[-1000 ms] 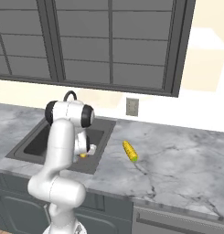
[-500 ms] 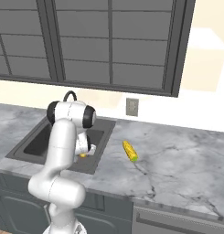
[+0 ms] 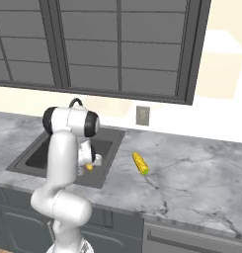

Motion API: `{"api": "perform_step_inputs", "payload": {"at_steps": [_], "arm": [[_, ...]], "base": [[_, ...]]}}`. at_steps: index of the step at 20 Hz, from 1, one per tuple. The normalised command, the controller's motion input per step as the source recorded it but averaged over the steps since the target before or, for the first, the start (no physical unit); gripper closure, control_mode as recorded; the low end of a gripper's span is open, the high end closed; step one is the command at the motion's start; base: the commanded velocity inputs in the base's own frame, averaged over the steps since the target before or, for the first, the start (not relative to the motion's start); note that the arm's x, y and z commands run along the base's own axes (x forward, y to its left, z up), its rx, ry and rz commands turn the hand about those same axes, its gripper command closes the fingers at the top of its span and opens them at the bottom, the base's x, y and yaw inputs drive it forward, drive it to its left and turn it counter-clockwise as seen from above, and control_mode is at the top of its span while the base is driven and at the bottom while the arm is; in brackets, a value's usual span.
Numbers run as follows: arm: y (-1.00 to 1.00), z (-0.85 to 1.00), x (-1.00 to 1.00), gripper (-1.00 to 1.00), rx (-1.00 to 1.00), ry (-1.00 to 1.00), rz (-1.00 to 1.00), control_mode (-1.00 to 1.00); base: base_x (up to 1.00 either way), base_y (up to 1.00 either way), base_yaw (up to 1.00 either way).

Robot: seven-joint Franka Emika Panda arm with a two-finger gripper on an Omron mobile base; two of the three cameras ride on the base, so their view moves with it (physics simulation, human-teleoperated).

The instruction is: Turn on the sink faucet. Then move the lemon from the counter to the sink. Turn off the sink. Move the vegetable from the sink to the pot next to the stove. Finally move the pot to the rear left burner.

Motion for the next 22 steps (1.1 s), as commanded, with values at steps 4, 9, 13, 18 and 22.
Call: {"api": "perform_step_inputs", "payload": {"at_steps": [4,9,13,18,22], "arm": [[-0.12,0.5,-0.2,-1.0,0.0,-0.09,0.0,-1.0],[-0.18,0.63,-0.17,-1.0,0.0,-0.11,0.0,-1.0],[-0.18,0.73,-0.12,-1.0,0.0,-0.12,0.0,-1.0],[-0.2,0.85,-0.14,-1.0,0.0,-0.12,-0.01,-1.0],[-0.16,0.9,-0.15,-1.0,0.02,-0.11,0.0,-1.0]], "base": [[0.0,0.0,0.0],[0.0,0.0,0.0],[0.0,0.0,0.0],[0.0,0.0,0.0],[0.0,0.0,0.0]]}}
